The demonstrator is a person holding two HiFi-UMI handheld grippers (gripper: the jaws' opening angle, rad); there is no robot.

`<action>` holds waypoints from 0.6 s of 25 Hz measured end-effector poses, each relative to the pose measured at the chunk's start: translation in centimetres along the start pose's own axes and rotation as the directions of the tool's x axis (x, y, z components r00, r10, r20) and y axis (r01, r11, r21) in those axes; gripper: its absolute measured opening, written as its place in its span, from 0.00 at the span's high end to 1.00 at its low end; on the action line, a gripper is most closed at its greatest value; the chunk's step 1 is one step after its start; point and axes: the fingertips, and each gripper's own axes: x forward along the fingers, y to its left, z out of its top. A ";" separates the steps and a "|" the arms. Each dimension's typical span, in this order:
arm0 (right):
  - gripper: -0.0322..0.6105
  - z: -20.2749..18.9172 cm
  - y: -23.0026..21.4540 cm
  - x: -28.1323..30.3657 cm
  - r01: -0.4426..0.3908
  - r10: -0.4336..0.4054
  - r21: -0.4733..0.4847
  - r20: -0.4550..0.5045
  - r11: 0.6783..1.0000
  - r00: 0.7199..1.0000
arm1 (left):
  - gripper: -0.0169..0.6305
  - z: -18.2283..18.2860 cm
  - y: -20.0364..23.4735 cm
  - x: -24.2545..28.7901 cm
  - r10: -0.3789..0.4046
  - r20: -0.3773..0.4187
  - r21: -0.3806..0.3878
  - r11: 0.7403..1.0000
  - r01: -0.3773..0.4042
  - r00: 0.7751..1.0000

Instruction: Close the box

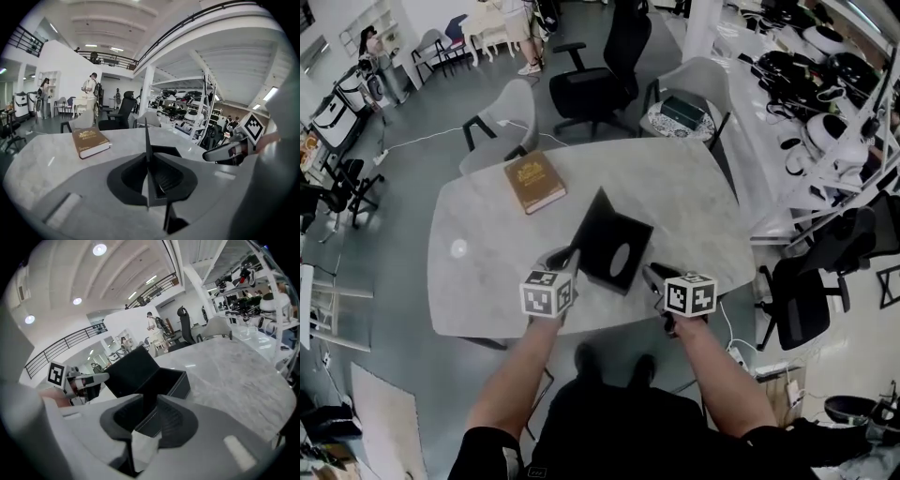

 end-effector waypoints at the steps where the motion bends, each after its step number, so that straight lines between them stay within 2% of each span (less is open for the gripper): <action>1: 0.80 0.2 0.1 -0.7 -0.024 0.024 -0.015 0.008 1.000 1.000 | 0.91 0.1 -0.9 0.0 0.011 -0.001 0.008 1.000 -0.011 1.000; 5: 0.80 1.1 -0.1 -3.3 -0.082 0.084 -0.061 0.026 0.995 0.996 | 0.93 0.3 -4.0 0.3 0.049 -0.009 0.058 0.997 -0.048 0.999; 9: 0.80 1.6 -1.0 -5.5 -0.134 0.136 -0.039 0.062 0.990 0.989 | 0.90 -0.4 -6.4 0.9 0.069 -0.015 0.125 0.990 -0.067 0.997; 13: 0.80 1.3 -2.0 -7.0 -0.153 0.155 -0.029 0.066 0.988 0.986 | 0.87 -1.4 -8.9 1.6 0.083 -0.054 0.224 0.972 -0.069 0.995; 15: 0.81 0.9 -2.4 -7.6 -0.161 0.162 -0.019 0.065 0.987 0.985 | 0.85 -1.9 -9.7 2.0 0.094 -0.059 0.247 0.966 -0.077 0.994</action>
